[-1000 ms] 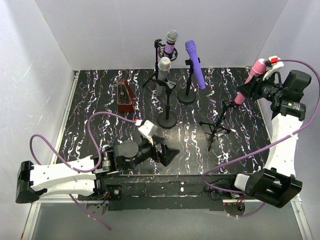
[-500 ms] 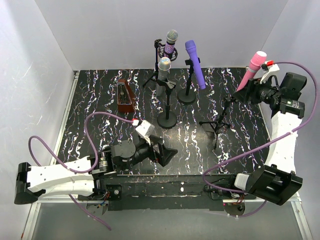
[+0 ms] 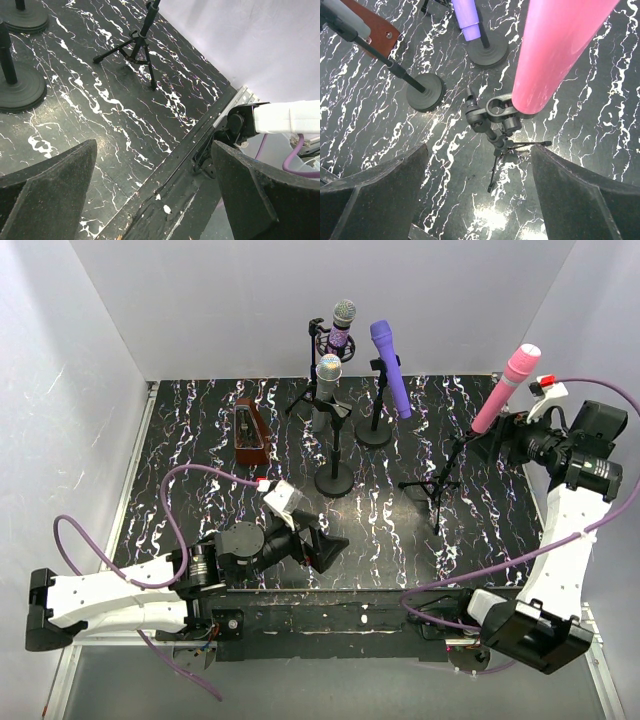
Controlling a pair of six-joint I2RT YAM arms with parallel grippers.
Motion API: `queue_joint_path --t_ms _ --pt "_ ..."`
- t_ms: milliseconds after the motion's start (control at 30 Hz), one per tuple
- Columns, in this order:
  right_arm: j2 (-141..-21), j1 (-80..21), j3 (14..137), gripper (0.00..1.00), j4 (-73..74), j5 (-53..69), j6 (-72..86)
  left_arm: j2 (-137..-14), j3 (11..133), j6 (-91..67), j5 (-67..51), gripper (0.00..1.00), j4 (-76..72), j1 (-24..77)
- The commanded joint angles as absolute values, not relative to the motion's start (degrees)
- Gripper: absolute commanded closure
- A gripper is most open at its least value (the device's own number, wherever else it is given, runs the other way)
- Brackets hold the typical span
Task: Attach the microphones to the stand
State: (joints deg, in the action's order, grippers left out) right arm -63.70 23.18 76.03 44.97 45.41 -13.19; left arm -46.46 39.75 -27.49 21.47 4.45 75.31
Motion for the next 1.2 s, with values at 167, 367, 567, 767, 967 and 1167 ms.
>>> queue_joint_path --t_ms 167,367,567,767,967,1167 --pt "-59.2 25.0 76.1 0.08 49.0 47.9 -16.0 -44.2 38.9 -26.0 22.8 0.02 6.3 75.1" --pt "-57.2 26.7 75.9 0.08 52.3 48.7 -17.6 -44.0 38.7 -25.4 22.5 0.02 6.9 75.1" --pt "-55.6 27.9 75.5 0.08 55.6 49.4 -19.4 -44.3 37.8 -25.0 21.3 0.02 6.2 75.1" --pt "-53.8 28.3 75.2 0.08 61.3 49.4 -23.9 -45.1 37.0 -23.6 19.3 0.02 4.1 75.1" --pt "-52.6 28.2 75.2 0.08 65.5 49.9 -27.0 -48.6 36.1 -20.9 16.3 0.02 0.4 75.1" --pt "-52.1 28.3 73.9 0.09 68.0 51.7 -29.1 -53.1 36.3 -18.6 12.3 0.02 -3.9 75.1"
